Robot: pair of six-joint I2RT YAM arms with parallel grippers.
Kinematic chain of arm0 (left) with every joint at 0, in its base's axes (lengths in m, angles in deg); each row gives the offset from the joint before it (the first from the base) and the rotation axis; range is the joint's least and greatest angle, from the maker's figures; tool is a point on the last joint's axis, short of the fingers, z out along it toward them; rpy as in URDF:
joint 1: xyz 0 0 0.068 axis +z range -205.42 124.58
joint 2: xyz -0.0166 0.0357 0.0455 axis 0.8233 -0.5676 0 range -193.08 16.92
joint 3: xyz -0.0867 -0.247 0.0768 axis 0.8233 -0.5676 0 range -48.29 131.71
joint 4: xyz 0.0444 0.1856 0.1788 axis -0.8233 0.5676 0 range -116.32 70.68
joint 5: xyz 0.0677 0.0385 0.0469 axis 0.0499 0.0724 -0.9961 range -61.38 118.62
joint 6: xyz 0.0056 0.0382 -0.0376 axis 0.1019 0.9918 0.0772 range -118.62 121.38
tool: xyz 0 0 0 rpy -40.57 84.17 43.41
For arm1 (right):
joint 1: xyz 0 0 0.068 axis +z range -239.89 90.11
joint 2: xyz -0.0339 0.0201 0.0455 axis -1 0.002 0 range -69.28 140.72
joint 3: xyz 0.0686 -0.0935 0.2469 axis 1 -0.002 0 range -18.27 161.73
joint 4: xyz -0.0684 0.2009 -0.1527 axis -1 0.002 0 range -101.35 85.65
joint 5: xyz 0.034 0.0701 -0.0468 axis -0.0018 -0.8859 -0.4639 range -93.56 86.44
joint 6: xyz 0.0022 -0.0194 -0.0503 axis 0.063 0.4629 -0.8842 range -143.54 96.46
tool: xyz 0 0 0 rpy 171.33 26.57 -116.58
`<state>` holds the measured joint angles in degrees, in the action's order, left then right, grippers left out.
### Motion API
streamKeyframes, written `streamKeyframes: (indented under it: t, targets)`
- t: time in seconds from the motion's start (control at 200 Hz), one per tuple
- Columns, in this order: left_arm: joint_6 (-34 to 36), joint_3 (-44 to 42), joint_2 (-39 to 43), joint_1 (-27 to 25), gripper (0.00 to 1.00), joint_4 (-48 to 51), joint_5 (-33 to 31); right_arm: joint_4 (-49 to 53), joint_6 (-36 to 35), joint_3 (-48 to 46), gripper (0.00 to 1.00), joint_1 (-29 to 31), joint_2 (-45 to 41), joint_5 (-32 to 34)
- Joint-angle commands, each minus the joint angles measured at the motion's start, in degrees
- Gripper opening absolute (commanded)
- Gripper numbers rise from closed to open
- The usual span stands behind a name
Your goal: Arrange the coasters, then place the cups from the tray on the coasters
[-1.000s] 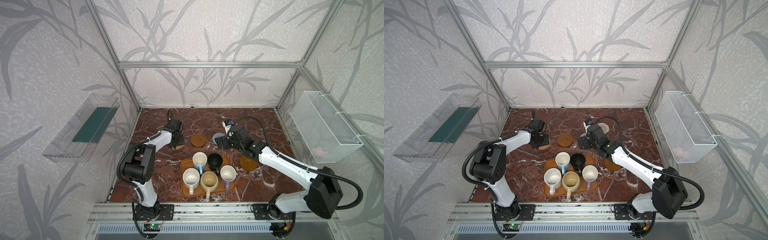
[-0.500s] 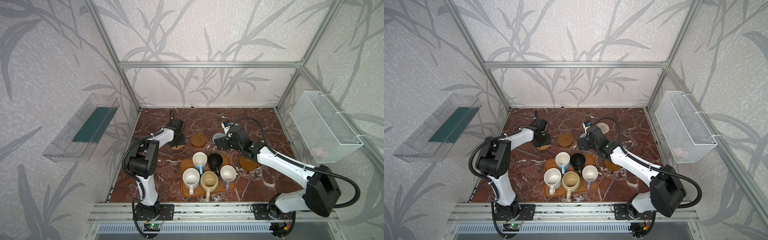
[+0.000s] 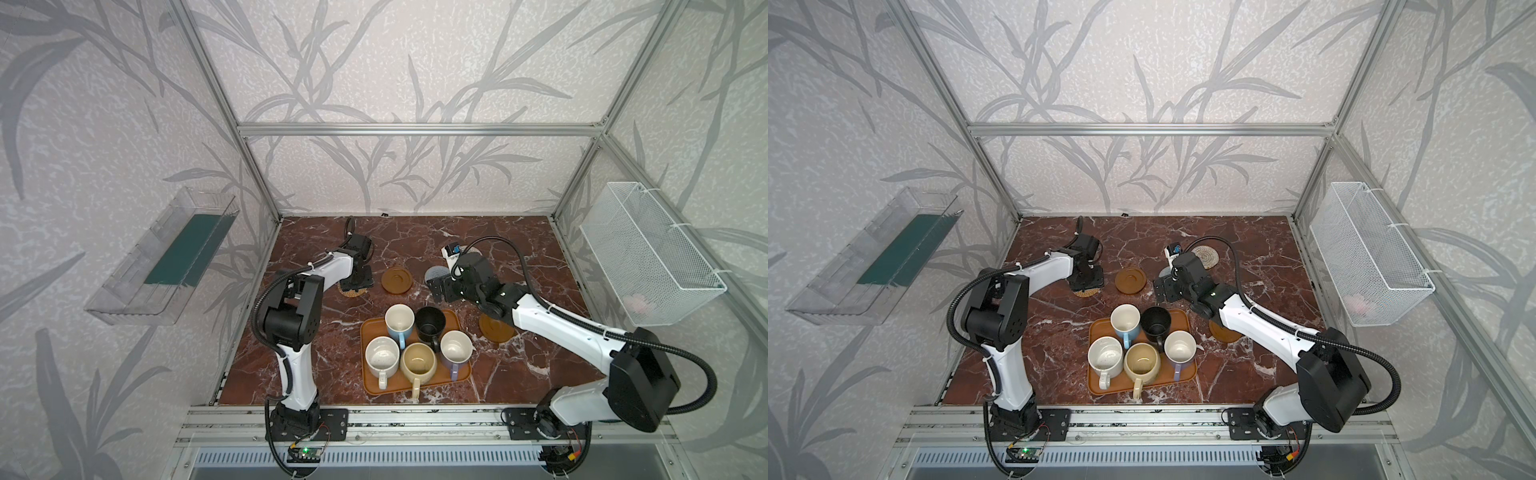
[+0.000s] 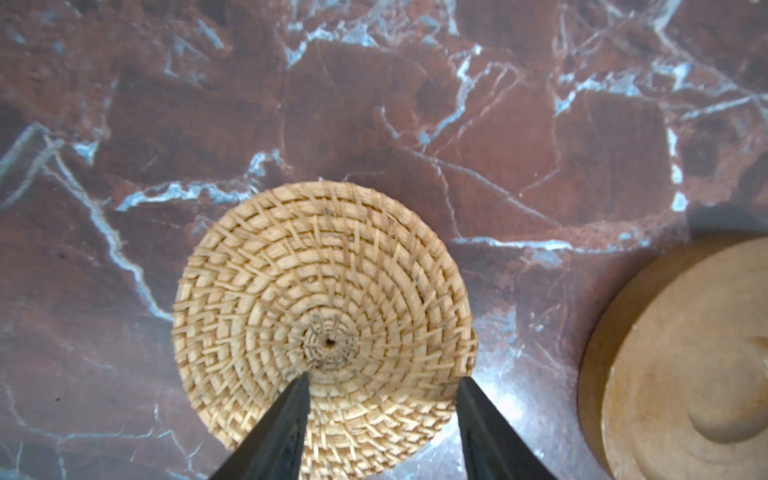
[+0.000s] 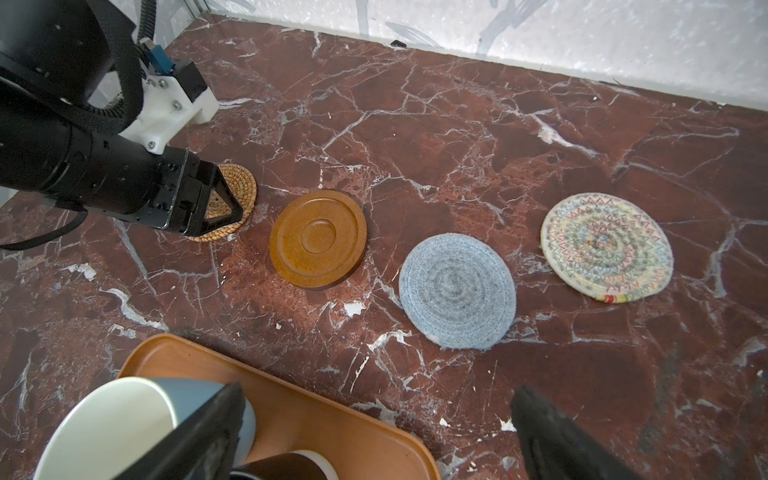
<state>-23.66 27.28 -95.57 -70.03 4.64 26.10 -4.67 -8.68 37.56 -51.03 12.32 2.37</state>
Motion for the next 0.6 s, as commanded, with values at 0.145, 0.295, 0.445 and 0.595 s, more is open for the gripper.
streamKeyframes:
  t: [0.145, 0.295, 0.445, 0.595]
  targets:
    - [0.01, 2.72, -3.25, -0.16, 0.57, 4.49, -2.99, -0.98, -0.08, -0.78, 0.99, 0.31, -1.39, -0.66]
    - [-0.05, 2.74, -2.32, -0.16, 0.57, 4.81, -2.25, -1.15, -0.02, -0.73, 0.99, 0.29, -1.19, -0.66]
    - [-0.26, 2.45, 0.05, -0.24, 0.57, 4.02, -0.53, -1.06, 0.18, -0.46, 0.99, 0.26, -1.06, -0.92]
    - [0.18, 3.99, 3.61, -0.29, 0.62, 4.18, -0.81, -0.57, 0.15, -0.24, 1.00, 0.29, -1.61, -0.84]
